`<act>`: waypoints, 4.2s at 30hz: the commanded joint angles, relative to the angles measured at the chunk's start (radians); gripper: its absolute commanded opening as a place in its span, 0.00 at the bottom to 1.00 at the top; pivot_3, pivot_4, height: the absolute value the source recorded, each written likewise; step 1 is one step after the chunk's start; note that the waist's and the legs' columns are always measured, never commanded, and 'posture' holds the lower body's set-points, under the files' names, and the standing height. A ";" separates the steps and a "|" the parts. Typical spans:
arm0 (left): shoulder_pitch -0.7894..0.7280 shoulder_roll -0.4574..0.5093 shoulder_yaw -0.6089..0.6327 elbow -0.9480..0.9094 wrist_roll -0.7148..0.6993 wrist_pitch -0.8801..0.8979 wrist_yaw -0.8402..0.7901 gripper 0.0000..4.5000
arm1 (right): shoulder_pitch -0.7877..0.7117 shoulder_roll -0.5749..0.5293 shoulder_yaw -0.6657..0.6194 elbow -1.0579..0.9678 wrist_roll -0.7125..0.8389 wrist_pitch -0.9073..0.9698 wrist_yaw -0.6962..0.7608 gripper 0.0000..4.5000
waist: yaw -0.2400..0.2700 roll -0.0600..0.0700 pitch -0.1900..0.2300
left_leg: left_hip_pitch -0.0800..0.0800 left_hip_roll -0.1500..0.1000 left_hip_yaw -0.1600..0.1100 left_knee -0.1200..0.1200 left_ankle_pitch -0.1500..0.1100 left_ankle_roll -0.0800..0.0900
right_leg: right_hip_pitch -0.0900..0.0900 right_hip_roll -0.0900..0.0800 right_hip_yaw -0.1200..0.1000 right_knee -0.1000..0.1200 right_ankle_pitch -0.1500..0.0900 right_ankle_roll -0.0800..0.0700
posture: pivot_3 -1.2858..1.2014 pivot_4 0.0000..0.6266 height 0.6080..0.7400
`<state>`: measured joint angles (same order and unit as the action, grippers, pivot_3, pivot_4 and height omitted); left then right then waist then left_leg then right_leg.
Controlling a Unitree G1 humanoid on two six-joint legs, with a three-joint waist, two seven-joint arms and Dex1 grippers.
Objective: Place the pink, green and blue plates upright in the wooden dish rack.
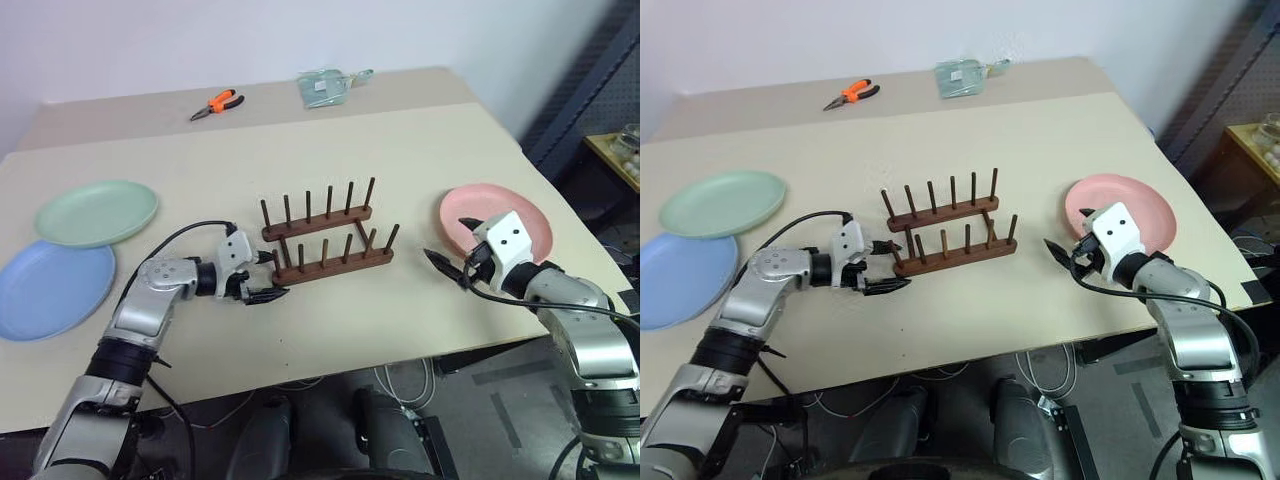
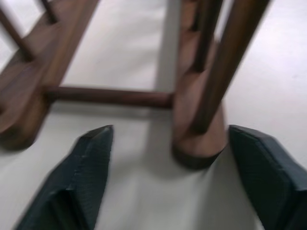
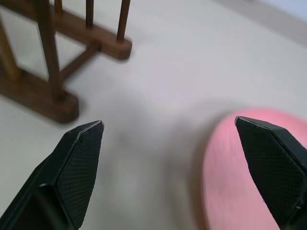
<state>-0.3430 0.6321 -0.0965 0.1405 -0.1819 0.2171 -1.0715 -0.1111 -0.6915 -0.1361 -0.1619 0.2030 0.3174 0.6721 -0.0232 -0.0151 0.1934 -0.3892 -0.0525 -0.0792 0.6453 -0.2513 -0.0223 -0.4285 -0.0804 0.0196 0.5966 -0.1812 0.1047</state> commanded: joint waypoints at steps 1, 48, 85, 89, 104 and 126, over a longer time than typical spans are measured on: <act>0.149 0.086 0.093 -0.135 -0.069 0.118 -0.006 0.77 | 0.041 -0.030 0.001 -0.121 0.044 0.003 0.071 0.59 | -0.009 0.000 0.000 | 0.000 0.001 0.000 0.000 0.000 0.000 | 0.000 0.001 0.000 0.000 0.000 0.000 | 0.52 0.24 0.99; 0.090 -0.337 -0.091 -0.379 -0.137 0.205 0.380 0.22 | -0.083 0.036 0.061 0.101 -0.291 0.144 -0.235 0.39 | 0.012 0.002 -0.007 | 0.011 -0.002 -0.001 0.000 -0.003 0.001 | 0.015 -0.002 0.000 -0.003 -0.010 0.004 | 0.52 0.24 0.99; 0.199 -0.294 0.044 -0.467 -0.166 0.206 0.456 0.22 | -0.583 0.438 -0.165 0.026 0.836 0.517 -0.357 0.02 | 0.008 0.007 -0.004 | -0.002 -0.002 -0.002 0.001 -0.003 0.002 | 0.000 -0.001 -0.001 -0.001 -0.005 -0.001 | 0.52 0.24 0.99; 0.204 -0.286 0.051 -0.474 -0.178 0.211 0.455 0.22 | -0.613 0.424 -0.192 0.079 0.850 0.512 -0.355 0.16 | 0.007 0.007 -0.004 | -0.002 -0.002 -0.002 0.001 -0.003 0.002 | 0.000 -0.001 -0.001 0.000 -0.005 -0.001 | 0.52 0.24 0.99; 0.042 -0.371 0.479 -0.367 -0.203 0.147 0.914 0.98 | -0.636 0.076 0.074 -0.027 0.222 0.042 -0.101 0.88 | 0.006 0.006 -0.002 | -0.002 -0.002 -0.001 0.001 -0.003 0.002 | 0.000 -0.001 -0.001 -0.001 -0.004 0.003 | 0.52 0.24 0.99; -0.286 -0.411 1.055 -0.055 -0.579 0.399 1.589 0.23 | -0.528 0.235 0.326 -0.179 0.043 -0.025 -0.016 1.00 | 0.028 -0.005 -0.001 | -0.003 -0.004 -0.005 0.002 -0.002 -0.002 | 0.000 -0.001 -0.003 -0.001 -0.002 0.005 | 0.52 0.24 0.99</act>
<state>-0.6075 0.1982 0.9403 0.0884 -0.7232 0.6231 0.4993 -0.6369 -0.4615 0.2218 -0.3100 0.2513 0.3146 0.6660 0.0046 -0.0196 0.1923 -0.3917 -0.0570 -0.0838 0.6476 -0.2531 -0.0240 -0.4282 -0.0816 0.0171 0.5957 -0.1830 0.1095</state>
